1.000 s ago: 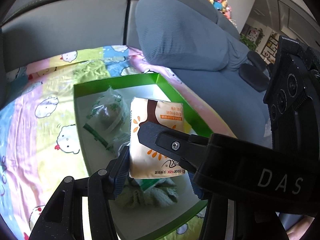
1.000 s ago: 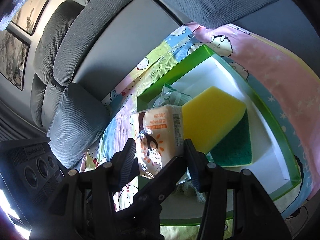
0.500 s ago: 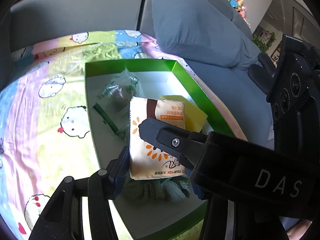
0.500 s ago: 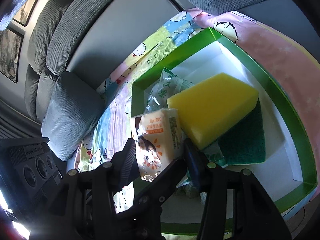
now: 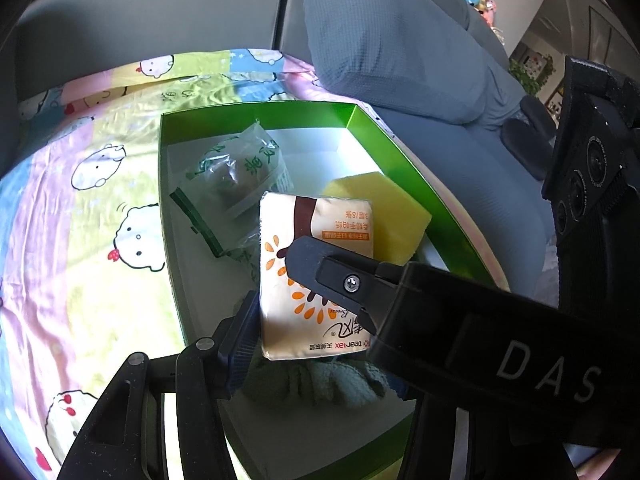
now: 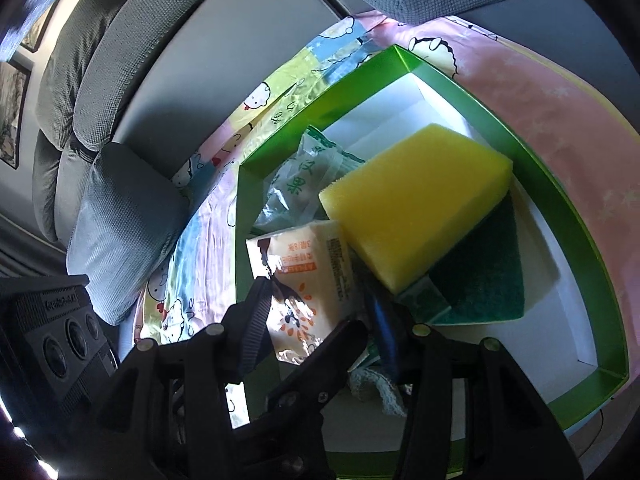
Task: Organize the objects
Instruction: 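Lower the tissue pack into the box and open the right tool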
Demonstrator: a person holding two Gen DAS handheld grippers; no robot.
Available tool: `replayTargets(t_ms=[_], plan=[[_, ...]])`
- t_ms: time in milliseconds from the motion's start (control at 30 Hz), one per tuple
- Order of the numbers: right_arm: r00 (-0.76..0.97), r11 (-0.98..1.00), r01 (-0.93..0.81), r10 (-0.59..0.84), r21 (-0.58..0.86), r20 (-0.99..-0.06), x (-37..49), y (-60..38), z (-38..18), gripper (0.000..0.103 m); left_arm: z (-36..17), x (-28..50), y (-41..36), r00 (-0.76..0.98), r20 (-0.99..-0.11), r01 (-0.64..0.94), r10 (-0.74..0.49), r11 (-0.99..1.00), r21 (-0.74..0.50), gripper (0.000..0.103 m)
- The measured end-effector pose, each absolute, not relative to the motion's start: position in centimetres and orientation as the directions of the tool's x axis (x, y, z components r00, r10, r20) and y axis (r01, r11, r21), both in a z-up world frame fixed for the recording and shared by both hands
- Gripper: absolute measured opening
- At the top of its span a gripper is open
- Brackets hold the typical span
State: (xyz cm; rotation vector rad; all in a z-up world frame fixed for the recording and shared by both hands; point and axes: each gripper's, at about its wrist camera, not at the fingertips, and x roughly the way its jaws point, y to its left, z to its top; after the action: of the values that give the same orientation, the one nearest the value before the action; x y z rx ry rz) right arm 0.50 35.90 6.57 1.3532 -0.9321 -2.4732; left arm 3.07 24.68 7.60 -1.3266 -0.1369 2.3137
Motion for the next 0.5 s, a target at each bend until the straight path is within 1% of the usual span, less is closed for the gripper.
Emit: replayTargets(t_ms=[267,500], plan=[[-0.565,-0.783,-0.172,-0.418,0.597,-0.711,0.44,36.29,6.06,0.048,7.24,3.02,25.17,-0.43,-0.802,-0.348,0.415,-0.896,-0.276,0.056],[-0.56,-0.772,-0.185,-0.426,0.609,-0.711,0.54,36.32,5.9,0.051,7.17,2.84,25.2,-0.43,-0.807,-0.35,0.406,-0.898,-0.265,0.058]])
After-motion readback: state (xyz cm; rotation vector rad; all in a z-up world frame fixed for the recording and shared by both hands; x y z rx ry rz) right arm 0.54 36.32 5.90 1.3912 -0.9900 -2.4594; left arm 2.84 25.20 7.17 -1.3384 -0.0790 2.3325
